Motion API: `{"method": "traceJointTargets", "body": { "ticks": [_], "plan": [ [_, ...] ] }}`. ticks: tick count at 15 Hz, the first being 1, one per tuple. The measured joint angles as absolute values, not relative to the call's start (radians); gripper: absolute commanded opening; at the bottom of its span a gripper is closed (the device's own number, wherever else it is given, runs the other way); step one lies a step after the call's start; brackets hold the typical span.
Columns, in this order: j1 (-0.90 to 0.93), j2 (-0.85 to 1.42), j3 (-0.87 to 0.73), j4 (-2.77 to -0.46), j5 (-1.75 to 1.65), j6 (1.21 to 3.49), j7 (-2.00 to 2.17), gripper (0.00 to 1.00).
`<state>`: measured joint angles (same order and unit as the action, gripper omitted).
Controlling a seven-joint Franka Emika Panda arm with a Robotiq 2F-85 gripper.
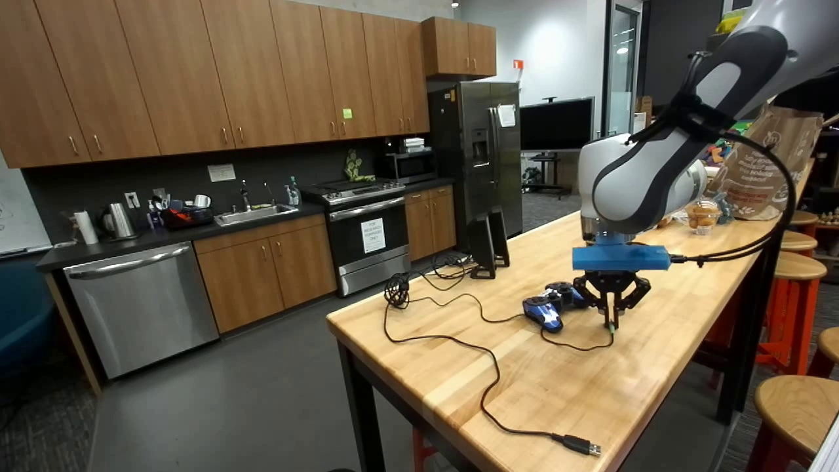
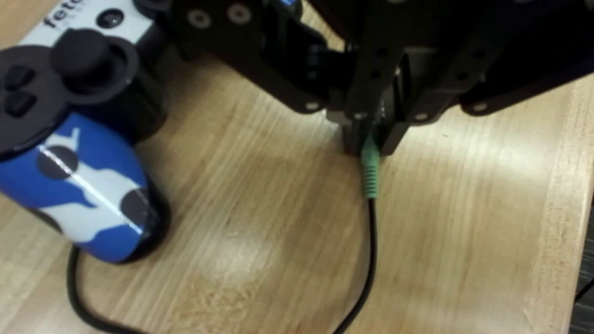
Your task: Move the green connector cable forward first then move the black usb cable forward
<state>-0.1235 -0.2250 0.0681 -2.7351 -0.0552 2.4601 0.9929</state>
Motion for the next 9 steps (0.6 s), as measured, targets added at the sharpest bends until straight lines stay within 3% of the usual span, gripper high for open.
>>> {"method": "traceJointTargets", "body": {
  "ticks": [9],
  "plan": [
    [-0.003,-0.282,0.109,-2.675,-0.036,2.439,0.892,0.03]
  ]
}}
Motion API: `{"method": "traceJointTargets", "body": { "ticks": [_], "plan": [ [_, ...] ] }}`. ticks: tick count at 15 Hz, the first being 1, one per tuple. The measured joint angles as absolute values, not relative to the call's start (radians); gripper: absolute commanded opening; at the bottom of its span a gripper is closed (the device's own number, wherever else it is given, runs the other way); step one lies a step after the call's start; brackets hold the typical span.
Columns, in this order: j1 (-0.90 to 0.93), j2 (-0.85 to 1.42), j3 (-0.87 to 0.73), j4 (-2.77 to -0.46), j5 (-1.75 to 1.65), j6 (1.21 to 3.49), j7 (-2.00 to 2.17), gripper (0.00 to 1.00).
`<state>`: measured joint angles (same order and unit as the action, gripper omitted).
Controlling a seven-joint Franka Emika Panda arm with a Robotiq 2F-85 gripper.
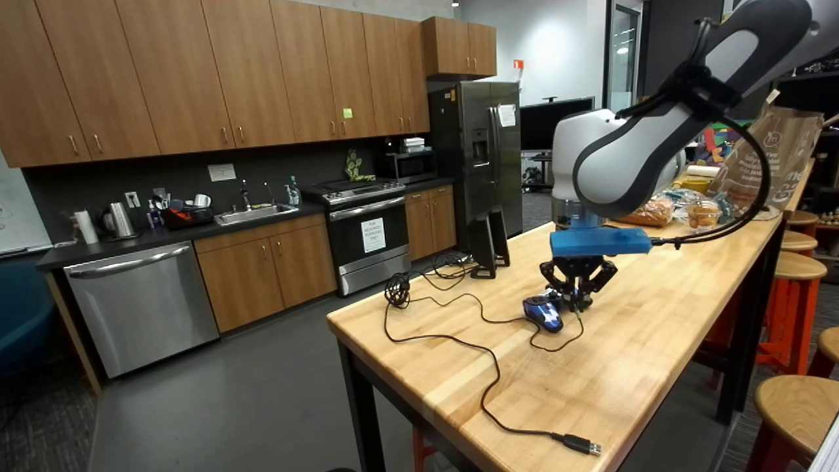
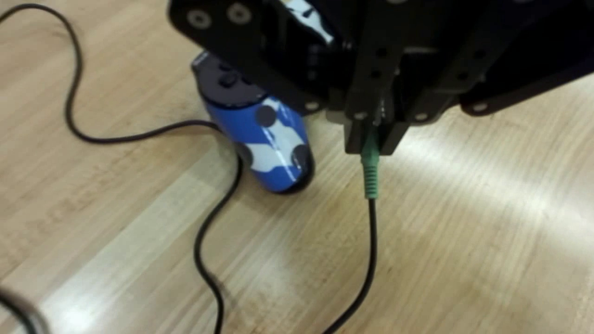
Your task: Move the green connector cable forward first then move the black usb cable forward
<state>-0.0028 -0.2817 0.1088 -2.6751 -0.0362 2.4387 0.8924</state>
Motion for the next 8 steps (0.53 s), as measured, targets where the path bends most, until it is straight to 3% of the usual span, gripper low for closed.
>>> {"method": "traceJointTargets", "body": {
  "ticks": [8],
  "plan": [
    [0.107,-0.285,0.165,-2.504,0.069,2.370,0.630,0.03]
  ]
}}
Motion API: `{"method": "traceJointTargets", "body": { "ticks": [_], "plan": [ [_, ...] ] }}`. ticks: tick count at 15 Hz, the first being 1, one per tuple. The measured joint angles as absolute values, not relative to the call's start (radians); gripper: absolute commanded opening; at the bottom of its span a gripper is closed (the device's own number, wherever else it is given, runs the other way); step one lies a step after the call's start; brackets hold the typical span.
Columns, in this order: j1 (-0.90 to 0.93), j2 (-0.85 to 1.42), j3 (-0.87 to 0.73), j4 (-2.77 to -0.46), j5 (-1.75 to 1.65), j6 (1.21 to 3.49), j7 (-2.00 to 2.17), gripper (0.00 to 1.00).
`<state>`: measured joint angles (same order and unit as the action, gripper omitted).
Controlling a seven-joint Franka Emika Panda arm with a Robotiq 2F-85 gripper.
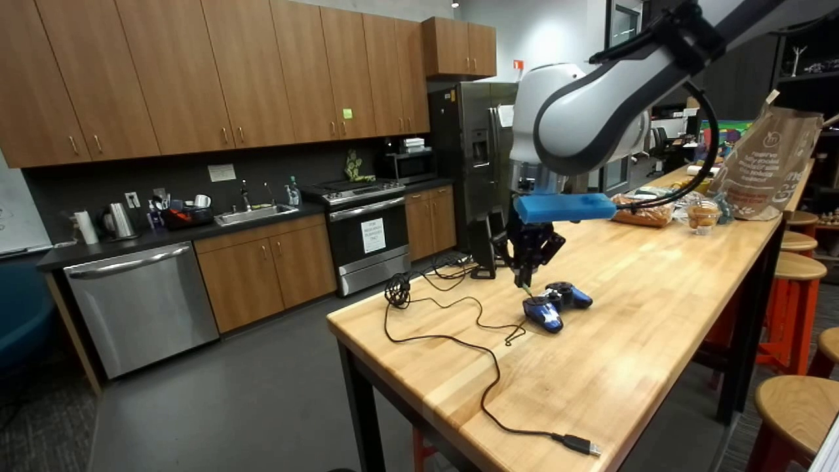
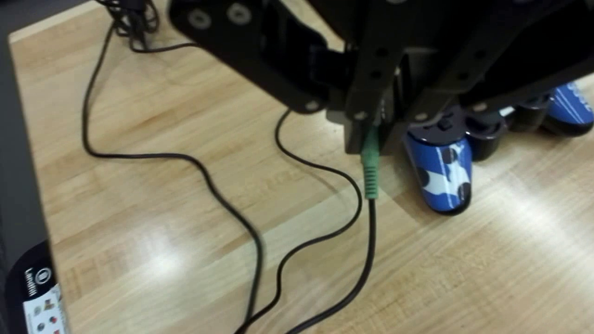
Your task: Move the green connector cable forward first then move the black usb cable forward
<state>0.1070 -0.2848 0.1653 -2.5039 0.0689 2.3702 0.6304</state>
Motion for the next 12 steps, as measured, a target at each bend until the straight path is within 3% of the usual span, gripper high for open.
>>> {"method": "traceJointTargets", "body": {
  "ticks": [12],
  "plan": [
    [0.204,0.128,0.248,-2.088,0.071,2.261,0.425,0.03]
  ]
}}
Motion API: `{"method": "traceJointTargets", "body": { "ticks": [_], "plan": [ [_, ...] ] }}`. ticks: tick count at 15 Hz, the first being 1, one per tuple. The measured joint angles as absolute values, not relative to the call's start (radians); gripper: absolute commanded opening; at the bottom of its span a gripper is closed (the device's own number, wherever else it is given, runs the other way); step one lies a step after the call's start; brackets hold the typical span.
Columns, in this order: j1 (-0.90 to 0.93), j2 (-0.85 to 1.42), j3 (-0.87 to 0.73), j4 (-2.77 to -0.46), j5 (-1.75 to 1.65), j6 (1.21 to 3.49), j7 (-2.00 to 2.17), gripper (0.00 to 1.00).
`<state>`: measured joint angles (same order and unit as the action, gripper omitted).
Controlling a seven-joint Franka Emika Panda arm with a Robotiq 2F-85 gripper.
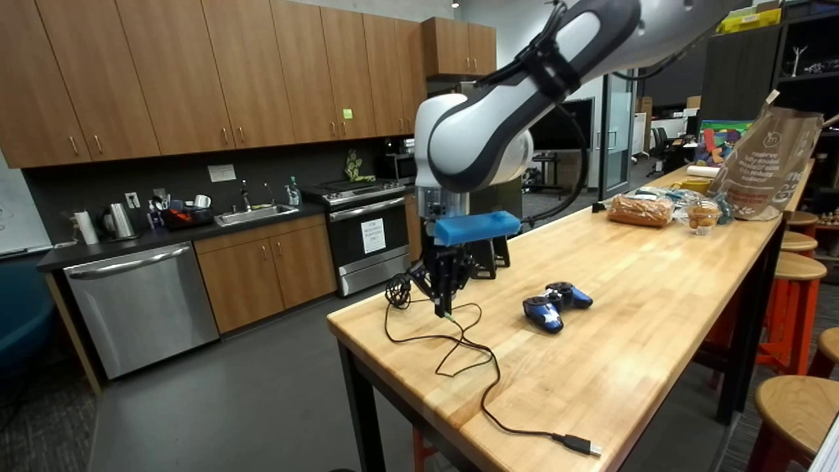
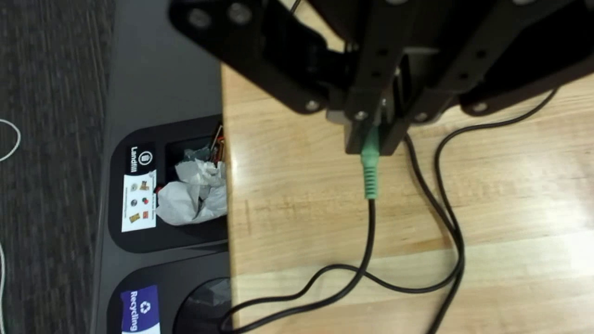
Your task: Move the green connector cable forward first then move the black usb cable forward
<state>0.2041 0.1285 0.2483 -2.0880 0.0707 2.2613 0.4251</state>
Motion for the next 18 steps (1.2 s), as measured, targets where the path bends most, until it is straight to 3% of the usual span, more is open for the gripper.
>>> {"method": "traceJointTargets", "body": {
  "ticks": [3,5,15,18],
  "plan": [
    [0.228,0.270,0.245,-1.978,0.062,2.229,0.398,0.03],
    [0.244,0.346,0.239,-1.912,0.060,2.203,0.388,0.36],
    [0.290,0.442,0.167,-1.750,0.030,2.150,0.388,0.98],
    [0.274,0.402,0.143,-1.756,0.030,2.114,0.378,1.00]
  ]
}}
